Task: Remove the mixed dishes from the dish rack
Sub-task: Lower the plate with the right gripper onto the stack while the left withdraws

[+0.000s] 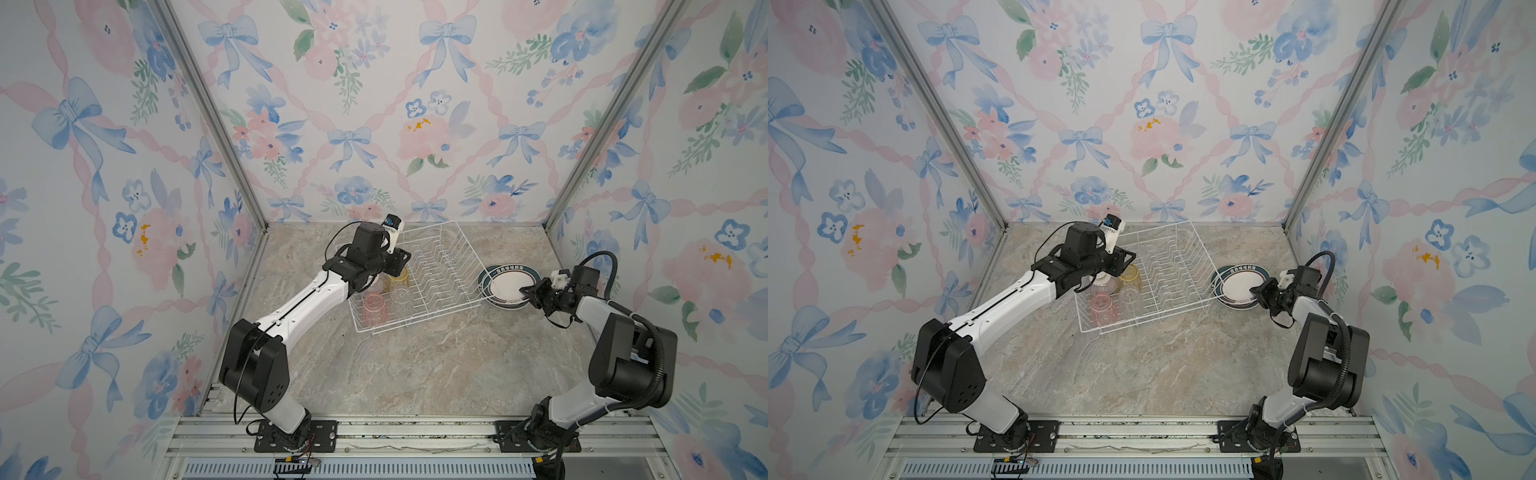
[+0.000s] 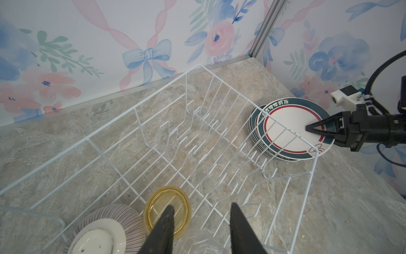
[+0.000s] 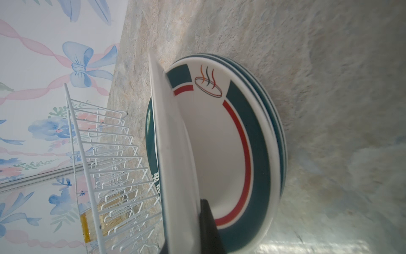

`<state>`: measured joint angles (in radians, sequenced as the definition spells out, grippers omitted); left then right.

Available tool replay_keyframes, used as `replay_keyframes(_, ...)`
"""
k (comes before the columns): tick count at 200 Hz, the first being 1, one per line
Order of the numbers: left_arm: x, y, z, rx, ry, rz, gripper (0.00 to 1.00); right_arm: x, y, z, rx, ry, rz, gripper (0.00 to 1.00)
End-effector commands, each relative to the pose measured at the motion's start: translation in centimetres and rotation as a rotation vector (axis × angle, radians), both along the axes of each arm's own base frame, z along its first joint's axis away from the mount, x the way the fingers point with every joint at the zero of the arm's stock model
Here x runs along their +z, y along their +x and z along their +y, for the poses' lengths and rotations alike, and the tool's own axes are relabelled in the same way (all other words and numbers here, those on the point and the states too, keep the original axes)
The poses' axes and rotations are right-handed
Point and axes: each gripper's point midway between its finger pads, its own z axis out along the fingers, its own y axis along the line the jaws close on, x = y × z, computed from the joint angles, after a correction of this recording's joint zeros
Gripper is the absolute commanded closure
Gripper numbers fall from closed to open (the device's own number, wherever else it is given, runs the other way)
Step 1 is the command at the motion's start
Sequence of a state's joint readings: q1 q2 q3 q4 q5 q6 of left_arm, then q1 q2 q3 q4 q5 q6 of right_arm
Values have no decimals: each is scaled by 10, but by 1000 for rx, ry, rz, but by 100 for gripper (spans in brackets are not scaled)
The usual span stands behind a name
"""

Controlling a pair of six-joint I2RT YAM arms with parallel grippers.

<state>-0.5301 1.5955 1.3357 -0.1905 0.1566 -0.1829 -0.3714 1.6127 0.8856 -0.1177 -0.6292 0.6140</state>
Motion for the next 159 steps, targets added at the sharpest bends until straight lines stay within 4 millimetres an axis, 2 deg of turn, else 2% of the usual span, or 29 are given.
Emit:
replay_keyframes(1,-5,-4,-1,-17,16,13,62,8,9,5,27,20,-27,100)
replay_keyframes(55,-6,-5,0,-21,18,14,62,-1,0,7,50,12,37,99)
replay_keyframes(96,-7,-6,-1,-23,19,17,62,-2,-5,7,72,-9,78,87)
replay_keyframes(127,-8,-6,0,-23,19,18,62,-4,-12,5,98,-49,116,74)
replay_keyframes(159,-10,-6,-1,-27,20,22,62,-7,-21,2,118,-90,154,67)
